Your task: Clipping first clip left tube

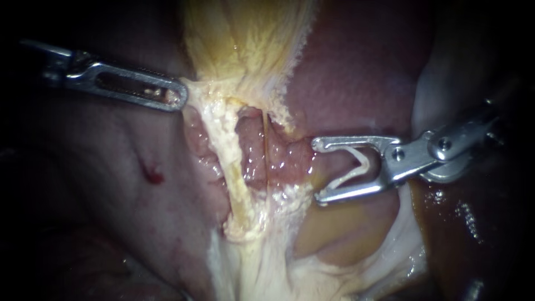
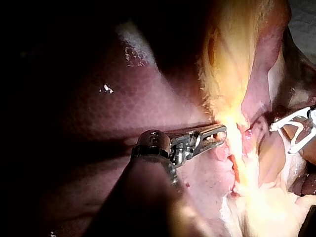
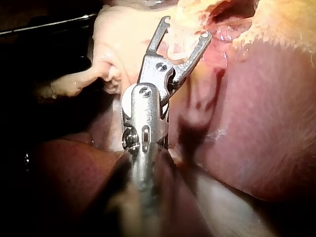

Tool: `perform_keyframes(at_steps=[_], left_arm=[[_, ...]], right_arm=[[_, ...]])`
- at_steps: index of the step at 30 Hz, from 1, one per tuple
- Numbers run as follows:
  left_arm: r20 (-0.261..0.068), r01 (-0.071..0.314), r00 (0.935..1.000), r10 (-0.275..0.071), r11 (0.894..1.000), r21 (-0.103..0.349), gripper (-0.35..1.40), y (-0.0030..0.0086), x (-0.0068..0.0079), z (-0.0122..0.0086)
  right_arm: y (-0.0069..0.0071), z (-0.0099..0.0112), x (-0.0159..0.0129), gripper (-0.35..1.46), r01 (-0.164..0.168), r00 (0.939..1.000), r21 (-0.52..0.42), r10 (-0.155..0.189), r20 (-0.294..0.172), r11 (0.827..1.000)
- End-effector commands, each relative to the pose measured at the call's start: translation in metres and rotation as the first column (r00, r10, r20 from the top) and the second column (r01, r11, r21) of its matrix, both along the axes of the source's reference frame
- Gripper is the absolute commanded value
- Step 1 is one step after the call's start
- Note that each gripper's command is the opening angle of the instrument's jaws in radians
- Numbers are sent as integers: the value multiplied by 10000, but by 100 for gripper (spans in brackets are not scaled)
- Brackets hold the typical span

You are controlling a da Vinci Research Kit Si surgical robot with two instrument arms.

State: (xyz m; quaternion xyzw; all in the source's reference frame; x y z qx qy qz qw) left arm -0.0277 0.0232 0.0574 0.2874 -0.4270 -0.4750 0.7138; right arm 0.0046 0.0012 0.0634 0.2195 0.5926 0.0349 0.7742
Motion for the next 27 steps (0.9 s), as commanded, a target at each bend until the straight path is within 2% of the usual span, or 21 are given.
perform_keyframes(at_steps=[1,7,16,22,27], left_arm=[[-15,9,10000,-9,10000,-4,-35,0,0,0],[-27,28,10000,-28,10000,-5,-35,-1,-3,-1],[-55,66,10000,-66,10000,-20,-35,-2,-5,-2],[-44,55,10000,-55,10000,-8,-35,-2,-6,-3],[-32,40,10000,-40,10000,3,-35,-3,-7,-4]], right_arm=[[-4,2,5,50,44,10000,27,-44,-9,10000],[-19,4,33,50,115,9999,602,-120,82,9981],[-21,11,62,50,-95,9989,1852,8,470,9827],[-26,25,77,50,-84,9981,2399,-66,616,9708],[-30,45,85,50,-167,9971,2638,-34,757,9644]])
